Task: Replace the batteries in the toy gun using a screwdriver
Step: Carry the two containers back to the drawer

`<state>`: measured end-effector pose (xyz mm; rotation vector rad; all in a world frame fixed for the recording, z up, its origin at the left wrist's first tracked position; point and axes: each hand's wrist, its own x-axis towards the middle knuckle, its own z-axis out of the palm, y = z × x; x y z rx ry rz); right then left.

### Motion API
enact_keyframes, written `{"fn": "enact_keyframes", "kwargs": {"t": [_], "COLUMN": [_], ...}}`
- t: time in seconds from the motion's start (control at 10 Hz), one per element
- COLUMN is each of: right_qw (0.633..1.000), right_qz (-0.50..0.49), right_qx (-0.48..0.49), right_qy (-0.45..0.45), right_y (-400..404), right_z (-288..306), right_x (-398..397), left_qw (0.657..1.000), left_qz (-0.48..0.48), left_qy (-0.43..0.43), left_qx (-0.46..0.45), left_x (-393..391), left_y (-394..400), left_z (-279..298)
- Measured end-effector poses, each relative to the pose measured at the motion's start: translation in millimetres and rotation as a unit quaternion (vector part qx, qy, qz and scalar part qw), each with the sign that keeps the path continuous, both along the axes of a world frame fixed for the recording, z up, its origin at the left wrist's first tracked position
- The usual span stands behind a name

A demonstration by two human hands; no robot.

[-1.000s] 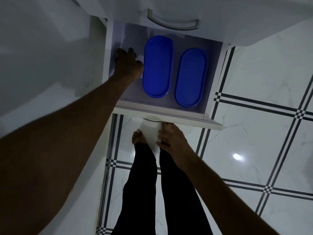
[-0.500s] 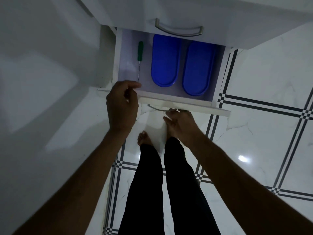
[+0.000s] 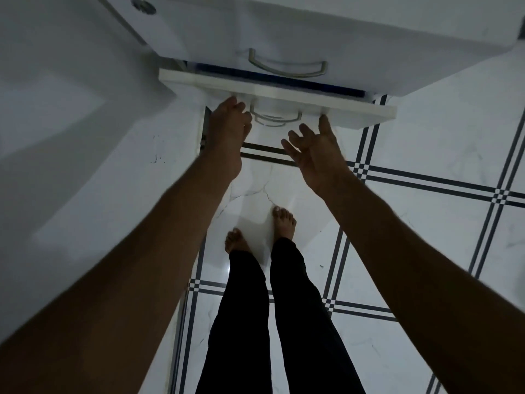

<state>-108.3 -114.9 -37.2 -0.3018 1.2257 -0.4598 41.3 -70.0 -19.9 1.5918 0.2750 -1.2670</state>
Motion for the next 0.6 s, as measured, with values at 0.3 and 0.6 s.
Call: {"fn": "enact_keyframes", "kwargs": {"t": [0.3,0.6], "right_qw": [1.000,0.999], "right_qz": [0.007,0.004], "right_qx": [-0.028,-0.031], "right_qy": [0.002,0.015], "right_y": [-32.2,-31.3], "right_z": [4.6,10.2], "right_x": [1.3,-8.0], "left_qw": [0.999,0.999], "left_qz": [0.020,0.025], "left_qy": [0.021,0.027], "left_qx": [-0.036,-0.008], "left_x": [5.9,7.0], "left_y": [-27.6,-22.2], "left_z": [-6.0,-0.2]}}
